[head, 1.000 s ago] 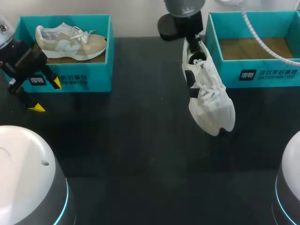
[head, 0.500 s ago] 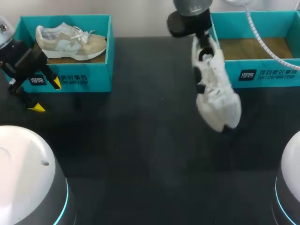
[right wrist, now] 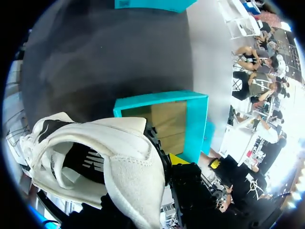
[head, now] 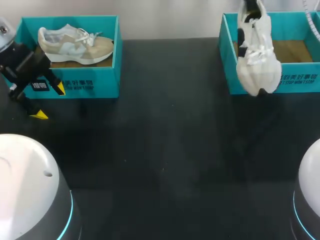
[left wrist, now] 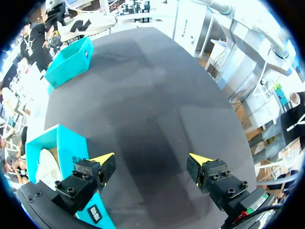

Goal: Take the shoe out of the shoebox, open the shoe tongue, remove and reinsert the insole, then place the shoe into the shoebox

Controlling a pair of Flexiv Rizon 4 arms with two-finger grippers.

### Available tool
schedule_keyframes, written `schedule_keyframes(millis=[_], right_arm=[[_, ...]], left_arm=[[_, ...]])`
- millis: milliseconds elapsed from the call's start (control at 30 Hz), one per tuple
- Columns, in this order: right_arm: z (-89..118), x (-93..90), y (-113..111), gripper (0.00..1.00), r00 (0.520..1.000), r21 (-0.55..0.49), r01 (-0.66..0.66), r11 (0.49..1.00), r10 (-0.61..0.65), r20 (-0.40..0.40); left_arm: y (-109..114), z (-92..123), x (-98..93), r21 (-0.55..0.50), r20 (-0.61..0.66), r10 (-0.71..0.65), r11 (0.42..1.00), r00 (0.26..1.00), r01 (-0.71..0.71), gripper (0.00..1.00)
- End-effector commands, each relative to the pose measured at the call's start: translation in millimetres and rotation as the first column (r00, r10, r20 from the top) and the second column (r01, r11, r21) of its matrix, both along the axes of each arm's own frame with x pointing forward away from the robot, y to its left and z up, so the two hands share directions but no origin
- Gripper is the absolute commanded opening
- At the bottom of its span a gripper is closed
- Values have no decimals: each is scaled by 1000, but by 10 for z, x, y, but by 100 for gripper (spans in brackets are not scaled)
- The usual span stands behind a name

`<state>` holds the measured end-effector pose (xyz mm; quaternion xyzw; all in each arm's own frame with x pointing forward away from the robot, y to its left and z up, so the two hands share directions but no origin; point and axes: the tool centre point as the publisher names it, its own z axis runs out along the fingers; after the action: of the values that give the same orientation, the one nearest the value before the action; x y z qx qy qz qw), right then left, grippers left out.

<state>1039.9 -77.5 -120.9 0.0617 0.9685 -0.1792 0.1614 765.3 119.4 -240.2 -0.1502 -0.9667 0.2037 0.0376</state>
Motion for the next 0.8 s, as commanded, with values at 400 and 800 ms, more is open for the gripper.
schedule_keyframes(millis=[400,800], right_arm=[[17,114,-156,0,1000,50,0,999,1,-13],[392,956,-846,0,993,68,108,992,-111,51]], left_arm=[[7,2,-8,1,1,0,1000,1000,0,100],[7,2,-8,1,1,0,1000,1000,0,100]])
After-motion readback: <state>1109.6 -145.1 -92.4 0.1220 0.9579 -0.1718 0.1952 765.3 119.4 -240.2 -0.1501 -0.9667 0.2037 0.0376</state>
